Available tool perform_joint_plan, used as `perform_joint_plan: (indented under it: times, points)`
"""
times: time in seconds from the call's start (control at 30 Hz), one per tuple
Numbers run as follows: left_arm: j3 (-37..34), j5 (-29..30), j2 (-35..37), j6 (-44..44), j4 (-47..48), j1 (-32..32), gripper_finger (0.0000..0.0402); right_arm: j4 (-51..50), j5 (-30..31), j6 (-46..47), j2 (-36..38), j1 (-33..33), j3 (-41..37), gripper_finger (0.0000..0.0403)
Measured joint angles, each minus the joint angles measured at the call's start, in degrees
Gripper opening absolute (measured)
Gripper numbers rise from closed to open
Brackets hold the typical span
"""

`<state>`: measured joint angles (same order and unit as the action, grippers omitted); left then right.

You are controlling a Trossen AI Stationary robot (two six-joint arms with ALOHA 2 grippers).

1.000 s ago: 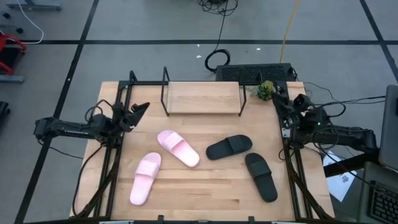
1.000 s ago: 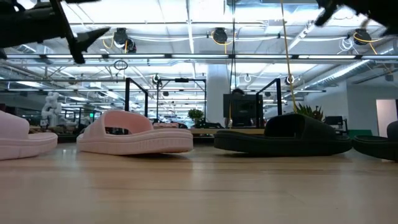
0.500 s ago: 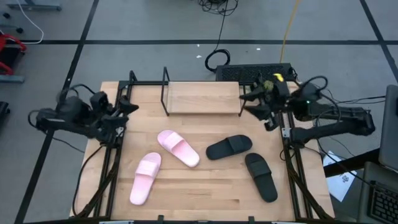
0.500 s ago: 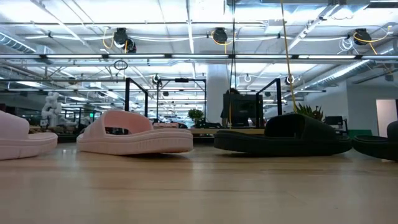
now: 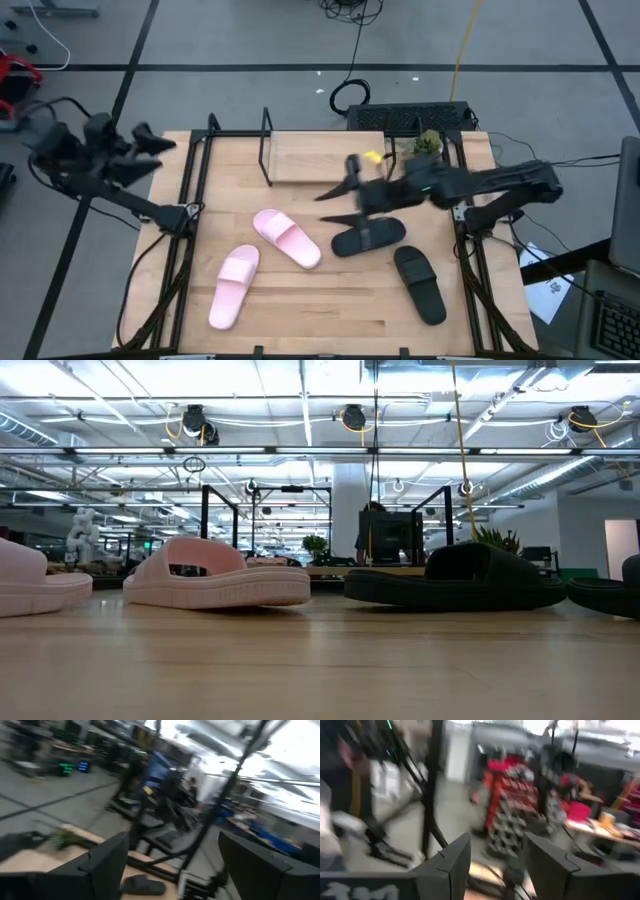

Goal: Pick and place slides into the shelf
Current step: Put the left pink slipper on the shelf

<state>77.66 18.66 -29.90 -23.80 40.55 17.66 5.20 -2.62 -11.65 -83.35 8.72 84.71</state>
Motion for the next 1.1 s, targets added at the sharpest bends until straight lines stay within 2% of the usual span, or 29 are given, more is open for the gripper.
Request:
perform_joint_plan:
  times: [0.23, 0.33, 0.47, 0.67, 0.9, 1.1]
  points:
    - [5.89, 6.37, 0.10, -1.37, 13.70, 0.02, 0.0310, -6.13, 15.54, -8.24, -11.54, -0.01, 2.29, 0.0169]
    - [5.92, 7.10, 0.08, -3.58, 16.92, 0.02, 0.0310, -9.98, 19.12, -10.36, -14.89, 0.07, 2.34, 0.0169]
    - [5.91, 7.07, 0.06, -6.10, 20.54, 0.02, 0.0310, -13.77, 18.80, -8.53, -18.06, 0.94, 2.34, 0.0169]
    - [5.91, 7.36, 0.03, -6.51, 22.91, 0.02, 0.0310, -15.68, 11.80, -3.97, -21.26, 1.80, 2.34, 0.0169]
    - [5.89, 7.47, 0.01, -6.49, 22.98, 0.02, 0.0310, -17.64, 6.59, 3.06, -21.96, -1.42, 2.36, 0.0169]
    - [4.99, 7.49, -0.02, -6.95, 23.36, 0.02, 0.0310, -17.63, 1.11, 7.29, -26.25, -3.84, 2.36, 0.0169]
